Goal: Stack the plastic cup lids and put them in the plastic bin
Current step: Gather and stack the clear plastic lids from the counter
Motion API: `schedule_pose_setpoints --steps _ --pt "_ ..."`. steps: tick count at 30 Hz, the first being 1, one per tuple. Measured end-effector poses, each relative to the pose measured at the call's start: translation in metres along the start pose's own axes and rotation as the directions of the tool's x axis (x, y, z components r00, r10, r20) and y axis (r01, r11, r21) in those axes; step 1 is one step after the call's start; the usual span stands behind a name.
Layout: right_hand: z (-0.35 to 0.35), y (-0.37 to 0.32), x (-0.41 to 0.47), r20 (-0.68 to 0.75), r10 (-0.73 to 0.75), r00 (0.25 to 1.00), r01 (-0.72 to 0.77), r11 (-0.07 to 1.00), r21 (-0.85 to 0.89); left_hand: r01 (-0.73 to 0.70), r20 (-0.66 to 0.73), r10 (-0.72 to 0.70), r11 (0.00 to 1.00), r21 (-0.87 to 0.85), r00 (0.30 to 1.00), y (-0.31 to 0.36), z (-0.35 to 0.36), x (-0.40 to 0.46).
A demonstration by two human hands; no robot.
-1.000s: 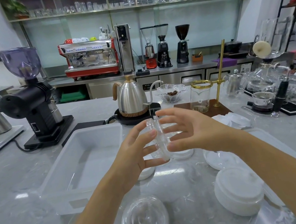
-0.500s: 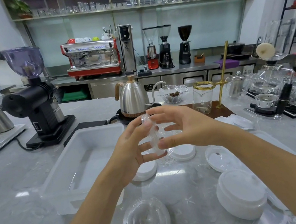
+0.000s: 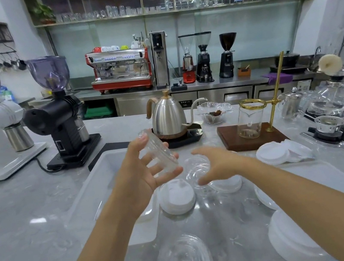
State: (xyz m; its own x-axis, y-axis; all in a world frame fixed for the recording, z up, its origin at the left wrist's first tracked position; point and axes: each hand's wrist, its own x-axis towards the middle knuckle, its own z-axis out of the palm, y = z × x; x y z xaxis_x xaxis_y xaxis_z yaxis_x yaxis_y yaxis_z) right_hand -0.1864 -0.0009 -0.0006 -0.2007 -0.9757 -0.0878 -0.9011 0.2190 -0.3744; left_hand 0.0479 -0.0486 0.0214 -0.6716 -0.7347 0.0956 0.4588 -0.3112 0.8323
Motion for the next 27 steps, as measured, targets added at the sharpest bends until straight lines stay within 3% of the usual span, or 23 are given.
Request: schedule_pose_setpoints --steps 3,6,9,16,18,20,24,27 --pt "0.006 -0.008 0.014 0.141 0.022 0.990 -0.006 0.994 -0.111 0.003 -0.011 -0.003 1.000 0.003 1.000 0.001 -0.002 -0.003" --pt "0.010 -0.013 0.023 0.195 0.082 0.977 -0.034 0.970 -0.239 0.000 -0.022 0.000 1.000 -0.006 1.000 0.003 -0.005 -0.006" --pt "0.014 -0.012 0.029 0.234 0.119 0.965 -0.058 0.966 -0.253 -0.002 -0.023 0.001 1.000 -0.010 1.000 0.005 -0.008 -0.008" --pt "0.003 -0.005 0.023 0.117 0.092 0.989 -0.067 0.978 -0.195 -0.008 -0.017 0.008 1.000 0.016 1.000 0.004 -0.011 -0.008" --pt "-0.014 -0.005 0.012 0.051 0.055 0.997 -0.049 0.992 -0.118 -0.003 -0.020 0.003 1.000 0.020 1.000 0.003 -0.009 -0.007" --pt "-0.034 -0.007 -0.002 -0.002 -0.013 1.000 0.013 0.996 0.089 0.007 -0.025 -0.007 1.000 0.009 1.000 0.000 -0.006 -0.006" --pt "-0.066 -0.022 -0.033 -0.060 -0.216 0.975 0.217 0.841 0.495 0.031 -0.008 -0.031 0.999 -0.009 0.999 -0.006 0.001 -0.005" --pt "-0.076 -0.038 -0.048 -0.085 -0.309 0.947 0.311 0.821 0.479 0.051 0.022 -0.051 0.999 0.002 0.998 -0.010 0.007 -0.003"
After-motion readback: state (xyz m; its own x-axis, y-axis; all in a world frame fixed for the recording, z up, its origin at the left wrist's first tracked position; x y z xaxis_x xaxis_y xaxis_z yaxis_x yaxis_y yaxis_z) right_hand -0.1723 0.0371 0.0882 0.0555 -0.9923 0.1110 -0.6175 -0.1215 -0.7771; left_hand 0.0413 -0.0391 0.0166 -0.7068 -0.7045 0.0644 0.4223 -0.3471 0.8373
